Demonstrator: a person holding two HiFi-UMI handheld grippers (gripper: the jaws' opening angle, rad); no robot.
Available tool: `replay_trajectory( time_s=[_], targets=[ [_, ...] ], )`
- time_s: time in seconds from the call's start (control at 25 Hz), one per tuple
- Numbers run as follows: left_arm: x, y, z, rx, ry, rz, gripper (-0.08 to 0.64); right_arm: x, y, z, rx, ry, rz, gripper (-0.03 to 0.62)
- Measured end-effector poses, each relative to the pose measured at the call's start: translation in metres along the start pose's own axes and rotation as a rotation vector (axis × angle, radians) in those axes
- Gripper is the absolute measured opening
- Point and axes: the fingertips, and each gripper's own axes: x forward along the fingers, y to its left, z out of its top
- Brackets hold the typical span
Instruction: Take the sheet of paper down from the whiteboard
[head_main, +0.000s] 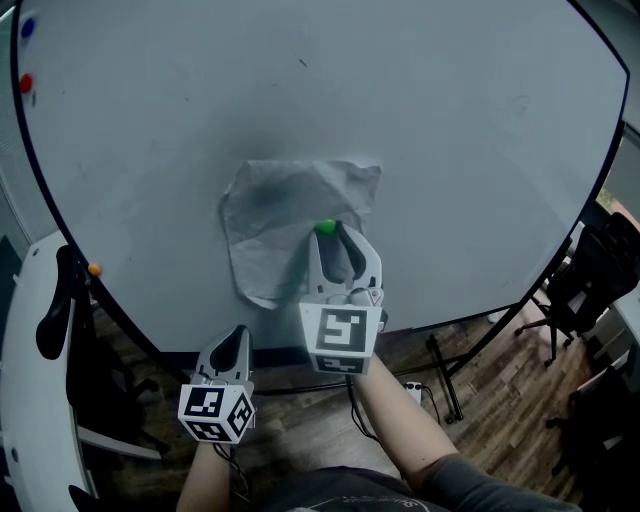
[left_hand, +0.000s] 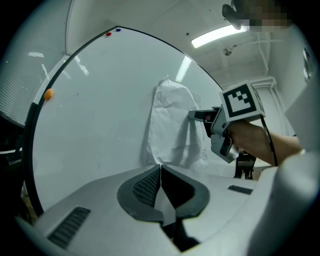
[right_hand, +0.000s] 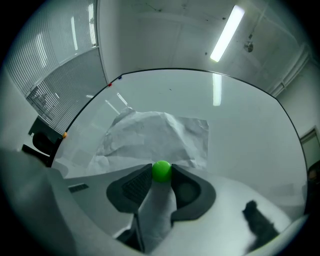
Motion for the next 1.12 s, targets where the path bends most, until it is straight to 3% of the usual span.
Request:
replay_trajectory(
  time_s=[0.24, 0.28, 0.36, 0.68, 0.96, 1.12],
  targets=[
    [0.017, 0.000, -0.003, -0.031, 0.005, -0.018, 0.017, 0.000, 0.001, 0.000, -0.004, -0.005, 0.010, 0.127],
    [0.021, -0.001, -0.004, -0.035, 0.006, -0.026, 0.040, 0.000, 0.001, 0.000, -0.005, -0.007, 0.011, 0.127],
    [0.029, -0.002, -0.003, -0.044, 0.006, -0.039, 0.171, 0.000, 0.000, 0.000, -0.007, -0.008, 0.013, 0.127],
    [0.058, 0.002, -0.017, -0.081, 0.088, -0.005, 0.176, 0.000, -0.002, 0.000, -0.022, -0.008, 0.004, 0.127],
    [0.069, 0.003, -0.019, -0.119, 0.099, 0.041, 0.173, 0.001, 0.000, -0.001, -0.013, -0.018, 0.023, 0.127],
    [0.074, 0.001, -0.017, -0.093, 0.123, 0.077, 0.093, 0.001, 0.000, 0.001, -0.008, -0.035, 0.027, 0.127]
  ],
)
